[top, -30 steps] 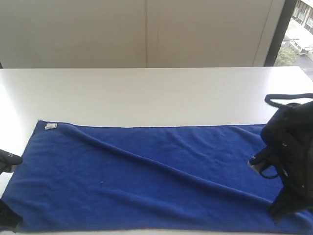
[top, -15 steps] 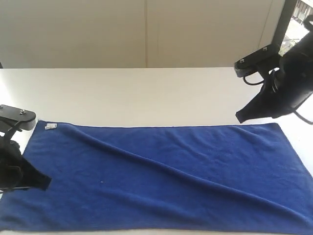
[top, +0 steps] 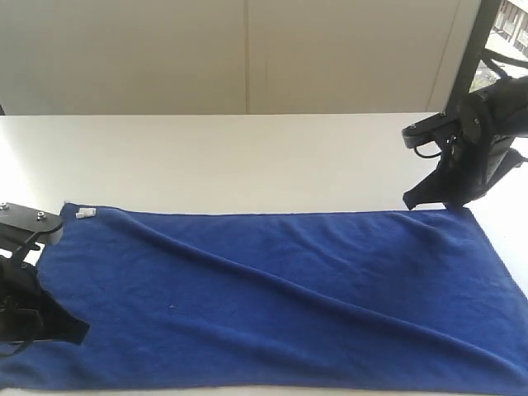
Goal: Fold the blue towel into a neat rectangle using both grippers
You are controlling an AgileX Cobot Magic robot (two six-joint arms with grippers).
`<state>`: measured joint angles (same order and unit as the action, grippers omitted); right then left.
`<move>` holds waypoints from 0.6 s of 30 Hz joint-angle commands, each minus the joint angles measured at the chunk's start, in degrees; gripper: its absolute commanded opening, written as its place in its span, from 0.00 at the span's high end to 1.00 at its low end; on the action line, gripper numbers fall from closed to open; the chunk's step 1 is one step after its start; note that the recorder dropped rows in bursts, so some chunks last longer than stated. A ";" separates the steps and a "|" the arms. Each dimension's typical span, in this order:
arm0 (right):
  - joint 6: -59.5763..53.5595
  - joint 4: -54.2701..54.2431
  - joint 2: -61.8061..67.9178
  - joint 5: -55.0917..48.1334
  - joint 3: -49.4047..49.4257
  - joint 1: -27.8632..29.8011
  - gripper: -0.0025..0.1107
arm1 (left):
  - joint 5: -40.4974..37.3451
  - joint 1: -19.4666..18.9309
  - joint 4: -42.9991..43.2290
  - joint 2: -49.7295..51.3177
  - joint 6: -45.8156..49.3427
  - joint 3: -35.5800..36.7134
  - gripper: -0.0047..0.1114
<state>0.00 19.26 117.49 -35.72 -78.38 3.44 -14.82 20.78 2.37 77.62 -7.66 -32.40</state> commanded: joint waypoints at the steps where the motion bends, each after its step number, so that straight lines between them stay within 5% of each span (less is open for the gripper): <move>1: -1.20 0.08 2.09 1.37 -0.48 0.52 0.98 | 1.55 -0.03 -0.55 0.00 -0.10 0.42 0.96; 18: 0.00 3.65 7.01 5.02 -0.48 0.52 0.98 | 1.22 -0.03 -0.55 0.00 0.01 0.42 0.96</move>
<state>-0.79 21.65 122.41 -30.04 -79.26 3.70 -12.69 20.78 2.37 77.62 -7.66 -32.40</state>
